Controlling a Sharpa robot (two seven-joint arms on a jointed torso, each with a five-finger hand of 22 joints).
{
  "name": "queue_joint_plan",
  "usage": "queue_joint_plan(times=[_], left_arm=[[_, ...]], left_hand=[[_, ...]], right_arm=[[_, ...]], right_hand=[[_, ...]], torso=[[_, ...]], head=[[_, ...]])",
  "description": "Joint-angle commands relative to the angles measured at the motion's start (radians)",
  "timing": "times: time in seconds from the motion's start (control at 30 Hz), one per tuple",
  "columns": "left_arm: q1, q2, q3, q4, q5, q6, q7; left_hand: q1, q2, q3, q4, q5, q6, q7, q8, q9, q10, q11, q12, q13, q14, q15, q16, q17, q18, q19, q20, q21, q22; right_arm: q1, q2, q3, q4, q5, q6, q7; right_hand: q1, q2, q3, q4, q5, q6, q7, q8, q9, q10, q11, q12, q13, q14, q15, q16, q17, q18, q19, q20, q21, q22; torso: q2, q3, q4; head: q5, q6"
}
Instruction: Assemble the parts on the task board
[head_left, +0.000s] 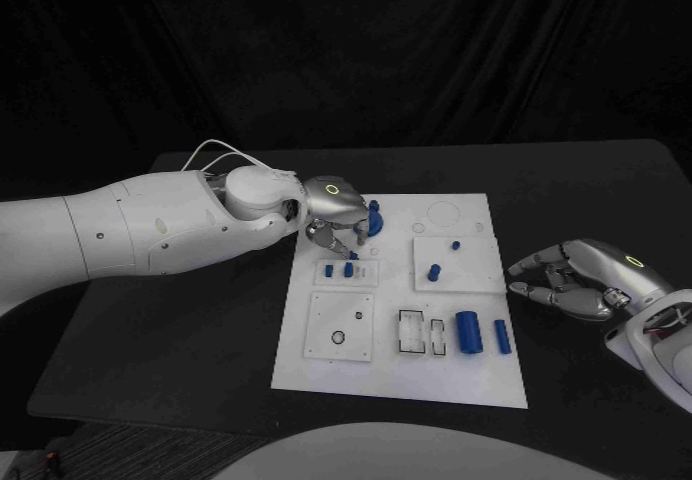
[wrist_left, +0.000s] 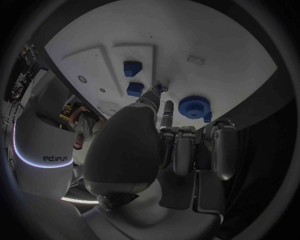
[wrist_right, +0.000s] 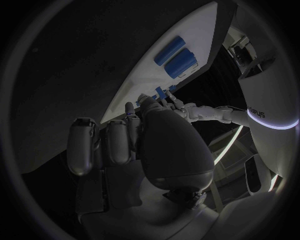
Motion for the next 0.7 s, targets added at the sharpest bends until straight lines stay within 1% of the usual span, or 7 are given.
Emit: queue_joint_plan(times=[0.03,0.17,0.23,0.3,0.43,0.57,0.7], left_arm=[[-0.005,0.005,0.0,-0.003,-0.005,0.042,-0.006],[-0.01,0.011,0.0,-0.01,-0.005,0.042,-0.006],[-0.013,0.013,0.0,-0.012,-0.005,0.042,-0.007],[-0.015,0.016,0.0,-0.014,-0.005,0.043,-0.008],[-0.018,0.023,0.0,-0.019,-0.005,0.045,-0.008],[-0.021,0.029,0.0,-0.023,-0.005,0.04,-0.006],[-0.024,0.034,0.0,-0.026,-0.005,0.02,0.009]], left_hand=[[0.001,0.001,-0.008,0.001,-0.002,-0.006,-0.002,-0.001,-0.001,0.106,0.004,0.003,0.263,0.104,0.006,0.003,0.263,-0.007,-0.005,-0.004,-0.007,0.212],[0.019,0.01,-0.008,-0.002,-0.002,-0.006,-0.003,0.0,-0.003,0.106,0.003,0.003,0.263,0.104,0.006,0.003,0.263,-0.007,-0.007,-0.005,-0.008,0.211],[0.039,0.02,0.002,-0.01,-0.002,-0.006,-0.002,0.0,-0.004,0.106,0.003,0.003,0.263,0.104,0.006,0.003,0.263,-0.007,-0.007,-0.005,-0.008,0.211],[0.056,0.025,0.013,-0.019,-0.002,-0.005,0.0,0.0,-0.006,0.106,0.005,0.003,0.263,0.104,0.006,0.003,0.263,-0.007,-0.007,-0.006,-0.007,0.211],[0.079,0.038,0.036,-0.035,0.005,-0.005,0.004,-0.001,-0.009,0.106,0.009,0.003,0.263,0.104,0.007,0.003,0.263,-0.007,-0.006,-0.005,-0.006,0.212],[0.085,0.046,0.056,-0.047,0.033,-0.003,0.008,-0.001,-0.012,0.106,0.013,0.003,0.263,0.104,0.01,0.003,0.263,-0.008,-0.005,-0.003,-0.005,0.212],[0.081,0.05,0.066,-0.053,0.057,0.001,0.01,0.001,-0.014,0.106,0.014,0.003,0.263,0.104,0.011,0.003,0.263,-0.009,-0.001,-0.002,-0.001,0.214]], right_arm=[[0.001,0.001,0.0,0.0,-0.002,0.003,-0.005],[0.001,0.002,0.0,-0.001,-0.002,0.005,-0.005],[0.001,0.002,0.0,-0.001,-0.002,0.006,-0.005],[0.001,0.003,0.0,-0.001,-0.002,0.006,-0.005],[0.001,0.003,0.0,-0.002,-0.002,0.007,-0.004],[0.001,0.004,0.0,-0.003,-0.002,0.007,-0.003],[0.001,0.004,0.0,-0.004,-0.002,0.008,-0.003]], right_hand=[[0.008,0.0,0.001,-0.005,-0.005,0.006,-0.001,0.006,0.002,0.003,-0.007,-0.005,-0.415,0.037,-0.006,0.003,0.0,0.001,0.037,0.0,0.004,0.211],[0.008,0.0,0.001,-0.005,-0.005,0.006,-0.001,0.006,0.002,0.003,-0.007,-0.005,-0.415,0.037,-0.006,0.003,0.0,0.001,0.037,0.0,0.004,0.211],[0.008,0.0,0.001,-0.005,-0.005,0.006,-0.001,0.006,0.002,0.003,-0.007,-0.005,-0.415,0.037,-0.006,0.003,0.0,0.001,0.037,0.0,0.004,0.211],[0.008,0.0,0.001,-0.005,-0.005,0.006,-0.001,0.006,0.002,0.003,-0.007,-0.005,-0.415,0.037,-0.006,0.003,0.0,0.001,0.037,0.0,0.004,0.211],[0.008,0.0,0.001,-0.005,-0.005,0.006,-0.001,0.006,0.002,0.003,-0.007,-0.005,-0.415,0.037,-0.006,0.003,0.0,0.001,0.037,0.0,0.004,0.211],[0.008,0.0,0.001,-0.005,-0.005,0.006,-0.001,0.006,0.002,0.003,-0.007,-0.005,-0.415,0.037,-0.006,0.003,0.0,0.001,0.037,0.0,0.004,0.211],[0.008,0.0,0.001,-0.005,-0.005,0.006,-0.001,0.006,0.002,0.003,-0.007,-0.005,-0.415,0.037,-0.006,0.003,0.0,0.001,0.037,0.0,0.004,0.211]], torso=[[0.0,-0.0002,0.0002],[0.0,0.0001,0.0007],[0.0,0.0006,-0.0003],[-0.001,0.0008,-0.001],[-0.001,0.0007,-0.0006],[-0.001,0.0006,-0.001],[-0.001,0.0003,-0.0014]], head=[[-0.001,0.0],[-0.002,-0.002],[-0.001,-0.004],[0.0,-0.004],[0.0,0.0],[-0.002,0.0],[-0.002,-0.001]])
